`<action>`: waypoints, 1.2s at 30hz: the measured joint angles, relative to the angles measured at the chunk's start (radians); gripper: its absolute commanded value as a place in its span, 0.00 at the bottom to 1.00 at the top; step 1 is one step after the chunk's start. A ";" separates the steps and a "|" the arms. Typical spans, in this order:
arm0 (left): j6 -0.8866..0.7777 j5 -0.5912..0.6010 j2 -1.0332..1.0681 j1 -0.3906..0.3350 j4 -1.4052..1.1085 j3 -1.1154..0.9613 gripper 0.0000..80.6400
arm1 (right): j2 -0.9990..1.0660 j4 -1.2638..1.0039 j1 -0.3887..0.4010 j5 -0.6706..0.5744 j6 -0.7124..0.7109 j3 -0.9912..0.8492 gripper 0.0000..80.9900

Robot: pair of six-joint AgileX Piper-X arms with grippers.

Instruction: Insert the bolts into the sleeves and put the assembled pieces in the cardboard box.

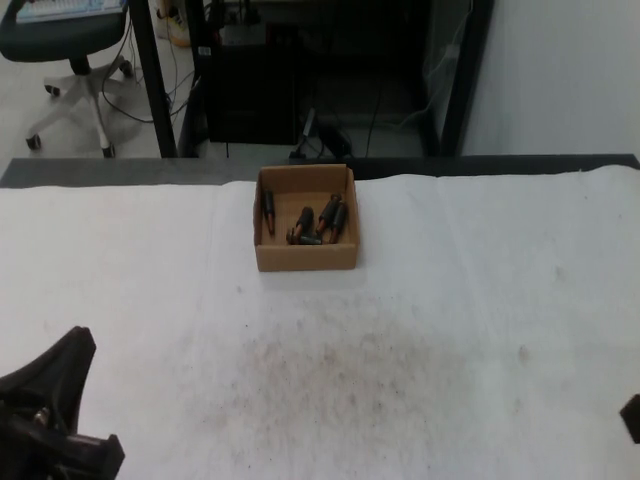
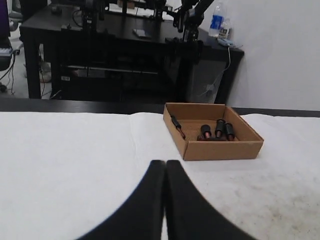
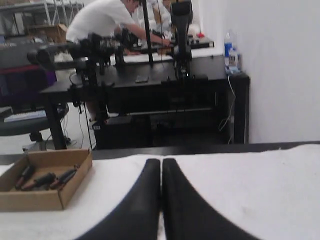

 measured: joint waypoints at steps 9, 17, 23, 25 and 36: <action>0.000 0.000 -0.115 -0.009 0.000 0.000 0.00 | -0.161 0.000 0.000 -0.001 0.002 0.000 0.01; 0.000 0.000 -0.143 -0.009 -0.002 0.000 0.00 | -0.173 0.000 0.000 -0.002 0.002 0.000 0.01; 0.000 0.000 -0.143 -0.009 -0.002 0.000 0.00 | -0.173 0.000 0.000 -0.002 0.002 0.000 0.01; 0.000 0.000 -0.143 -0.009 -0.002 0.000 0.00 | -0.173 0.000 0.000 -0.002 0.002 0.000 0.01; 0.000 0.000 -0.143 -0.009 -0.004 0.000 0.00 | -0.173 0.000 0.000 -0.002 0.002 0.000 0.01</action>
